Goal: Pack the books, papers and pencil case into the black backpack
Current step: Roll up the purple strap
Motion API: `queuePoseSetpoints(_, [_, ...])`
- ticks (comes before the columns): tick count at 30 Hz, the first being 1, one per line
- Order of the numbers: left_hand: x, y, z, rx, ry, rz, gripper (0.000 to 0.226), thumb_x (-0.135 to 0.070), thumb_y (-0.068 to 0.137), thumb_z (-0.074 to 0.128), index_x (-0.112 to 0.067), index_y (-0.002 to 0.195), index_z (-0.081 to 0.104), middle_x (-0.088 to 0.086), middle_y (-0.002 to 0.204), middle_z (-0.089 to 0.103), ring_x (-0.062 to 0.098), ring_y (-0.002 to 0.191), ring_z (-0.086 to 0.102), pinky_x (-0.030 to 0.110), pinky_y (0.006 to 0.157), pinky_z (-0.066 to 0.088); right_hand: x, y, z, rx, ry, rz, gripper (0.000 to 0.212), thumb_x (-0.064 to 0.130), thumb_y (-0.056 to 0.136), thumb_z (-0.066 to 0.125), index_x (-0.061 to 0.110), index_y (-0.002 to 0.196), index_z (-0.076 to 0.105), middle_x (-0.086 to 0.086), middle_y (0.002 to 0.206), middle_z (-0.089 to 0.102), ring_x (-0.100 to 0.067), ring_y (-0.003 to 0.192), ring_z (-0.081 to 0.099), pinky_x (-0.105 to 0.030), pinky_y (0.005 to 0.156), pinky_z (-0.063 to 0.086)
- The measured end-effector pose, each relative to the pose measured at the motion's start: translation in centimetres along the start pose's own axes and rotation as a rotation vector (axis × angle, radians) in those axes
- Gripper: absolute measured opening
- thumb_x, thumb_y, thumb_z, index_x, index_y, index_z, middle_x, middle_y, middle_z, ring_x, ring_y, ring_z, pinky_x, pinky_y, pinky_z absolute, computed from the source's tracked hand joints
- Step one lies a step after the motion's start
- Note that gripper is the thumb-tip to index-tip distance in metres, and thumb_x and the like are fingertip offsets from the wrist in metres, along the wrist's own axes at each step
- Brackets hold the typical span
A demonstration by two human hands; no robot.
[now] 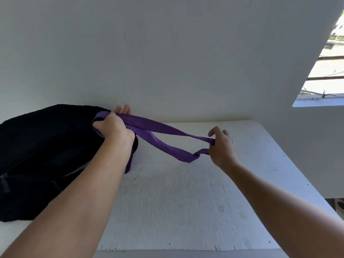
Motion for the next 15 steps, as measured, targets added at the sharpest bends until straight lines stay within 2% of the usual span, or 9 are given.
queuePoseSetpoints(2, [0.4, 0.8, -0.9, -0.040, -0.002, 0.010, 0.024, 0.002, 0.105, 0.035, 0.010, 0.120, 0.051, 0.022, 0.113, 0.067, 0.028, 0.072, 0.076, 0.038, 0.063, 0.062, -1.0, -0.5, -0.4, -0.006, -0.124, 0.009, 0.036, 0.007, 0.093, 0.068, 0.024, 0.120, 0.053, -0.004, 0.115, 0.051, -0.028, 0.096, 0.056, -0.044, 0.088, 0.050])
queuePoseSetpoints(4, [0.5, 1.0, -1.2, -0.047, -0.002, 0.020, 0.028, 0.002, 0.104, 0.035, 0.011, 0.126, 0.049, 0.026, 0.119, 0.066, 0.029, 0.071, 0.077, 0.038, 0.061, 0.061, -2.0, -0.9, 0.2, 0.045, -0.097, 0.022, 0.032, 0.010, 0.094, 0.071, 0.023, 0.117, 0.055, -0.006, 0.119, 0.051, -0.026, 0.093, 0.058, -0.043, 0.085, 0.054])
queuePoseSetpoints(6, [0.7, 0.8, -1.2, -0.047, 0.001, 0.030, 0.027, 0.001, 0.104, 0.037, 0.010, 0.127, 0.047, 0.027, 0.116, 0.066, 0.031, 0.074, 0.077, 0.039, 0.063, 0.062, -2.8, -1.2, 1.0, 0.117, 0.107, 0.061, 0.027, 0.016, 0.094, 0.074, 0.023, 0.112, 0.054, -0.007, 0.116, 0.053, -0.023, 0.091, 0.059, -0.039, 0.081, 0.058])
queuePoseSetpoints(8, [0.9, 0.5, -1.1, -0.046, -0.003, 0.033, 0.020, 0.001, 0.104, 0.037, 0.008, 0.117, 0.051, 0.025, 0.107, 0.067, 0.031, 0.074, 0.076, 0.042, 0.066, 0.063, -3.3, -1.6, 1.6, 0.191, 0.379, 0.173, 0.030, 0.024, 0.091, 0.080, 0.017, 0.109, 0.056, -0.008, 0.108, 0.061, -0.023, 0.090, 0.063, -0.039, 0.081, 0.059])
queuePoseSetpoints(9, [0.9, 0.4, -1.1, -0.045, -0.006, 0.029, 0.017, 0.001, 0.105, 0.037, 0.007, 0.110, 0.052, 0.024, 0.102, 0.067, 0.030, 0.073, 0.075, 0.042, 0.067, 0.063, -3.4, -1.8, 1.7, 0.232, 0.535, 0.237, 0.029, 0.023, 0.091, 0.081, 0.012, 0.107, 0.059, -0.012, 0.103, 0.068, -0.023, 0.088, 0.068, -0.041, 0.082, 0.059])
queuePoseSetpoints(11, [1.0, 0.6, -1.2, -0.044, -0.012, 0.021, 0.016, 0.001, 0.105, 0.038, 0.007, 0.111, 0.051, 0.023, 0.100, 0.067, 0.030, 0.071, 0.076, 0.041, 0.065, 0.063, -2.9, -2.2, 1.7, 0.313, 0.805, 0.334, 0.022, 0.021, 0.092, 0.079, 0.006, 0.103, 0.066, -0.017, 0.093, 0.074, -0.021, 0.076, 0.073, -0.037, 0.078, 0.061])
queuePoseSetpoints(12, [1.1, 0.8, -1.4, -0.043, -0.010, 0.007, 0.018, 0.000, 0.106, 0.038, 0.007, 0.114, 0.052, 0.023, 0.101, 0.068, 0.030, 0.072, 0.076, 0.041, 0.065, 0.063, -2.8, -2.3, 1.7, 0.335, 0.858, 0.372, 0.021, 0.024, 0.094, 0.077, 0.005, 0.100, 0.068, -0.013, 0.085, 0.072, -0.016, 0.068, 0.069, -0.032, 0.070, 0.059])
queuePoseSetpoints(14, [1.5, 1.2, -2.0, -0.046, -0.012, -0.037, 0.023, -0.003, 0.107, 0.038, 0.009, 0.112, 0.057, 0.024, 0.104, 0.069, 0.031, 0.076, 0.077, 0.040, 0.063, 0.063, -3.0, -2.2, 1.8, 0.346, 0.940, 0.459, 0.027, 0.036, 0.097, 0.073, 0.009, 0.095, 0.067, -0.001, 0.067, 0.056, -0.011, 0.052, 0.050, -0.026, 0.052, 0.044])
queuePoseSetpoints(15, [1.8, 1.5, -2.4, -0.056, -0.023, -0.064, 0.026, -0.006, 0.107, 0.038, 0.009, 0.110, 0.059, 0.024, 0.104, 0.070, 0.030, 0.076, 0.076, 0.038, 0.061, 0.062, -3.1, -2.1, 1.9, 0.334, 0.999, 0.518, 0.031, 0.041, 0.097, 0.071, 0.011, 0.094, 0.064, 0.003, 0.062, 0.048, -0.011, 0.050, 0.042, -0.025, 0.048, 0.037])
Point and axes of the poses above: each hand's wrist, its own y-axis towards the middle knuckle, its own z-axis out of the palm, x = y × z, the point moved 5 cm from there along y, towards the middle knuckle
